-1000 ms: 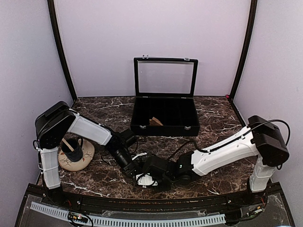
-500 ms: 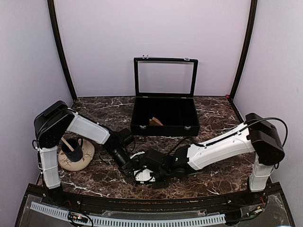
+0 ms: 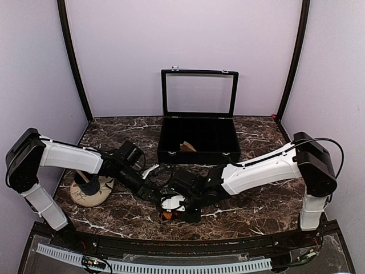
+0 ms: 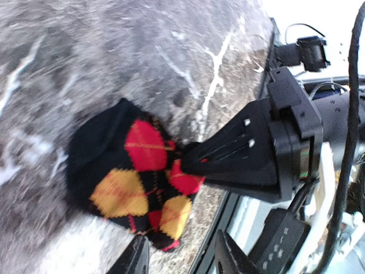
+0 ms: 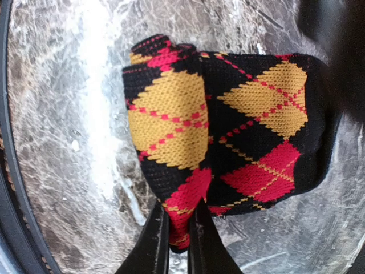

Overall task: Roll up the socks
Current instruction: Roll the sock at the center of the board.

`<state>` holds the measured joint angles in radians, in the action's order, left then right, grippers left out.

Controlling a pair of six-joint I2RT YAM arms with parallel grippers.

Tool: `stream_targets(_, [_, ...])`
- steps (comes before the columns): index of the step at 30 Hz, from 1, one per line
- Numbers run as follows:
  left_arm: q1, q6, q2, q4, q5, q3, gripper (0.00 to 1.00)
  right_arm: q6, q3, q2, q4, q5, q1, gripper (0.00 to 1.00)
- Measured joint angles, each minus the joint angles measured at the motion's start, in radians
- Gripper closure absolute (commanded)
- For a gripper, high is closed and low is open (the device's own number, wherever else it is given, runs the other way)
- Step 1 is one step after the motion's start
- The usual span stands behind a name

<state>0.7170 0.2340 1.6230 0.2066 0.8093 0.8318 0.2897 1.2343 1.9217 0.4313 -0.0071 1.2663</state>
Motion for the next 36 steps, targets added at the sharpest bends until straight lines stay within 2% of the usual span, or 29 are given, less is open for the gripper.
stream_targets(14, [0.022,0.177,-0.329,-0.085,-0.369,-0.207,0.59,-0.095,0.077,0.053,0.105,-0.315,-0.098,0.97])
stream_targets(27, [0.336,0.247,-0.483,-0.108,-0.693,-0.293,0.58,-0.097,0.245,0.209,0.298,-0.632,-0.233,0.97])
stream_targets(32, [0.421,0.247,-0.471,-0.108,-0.769,-0.291,0.58,-0.094,0.295,0.257,0.358,-0.699,-0.253,0.97])
stream_targets(36, [0.472,0.212,-0.394,-0.083,-0.811,-0.228,0.56,-0.090,0.316,0.280,0.385,-0.737,-0.262,0.97])
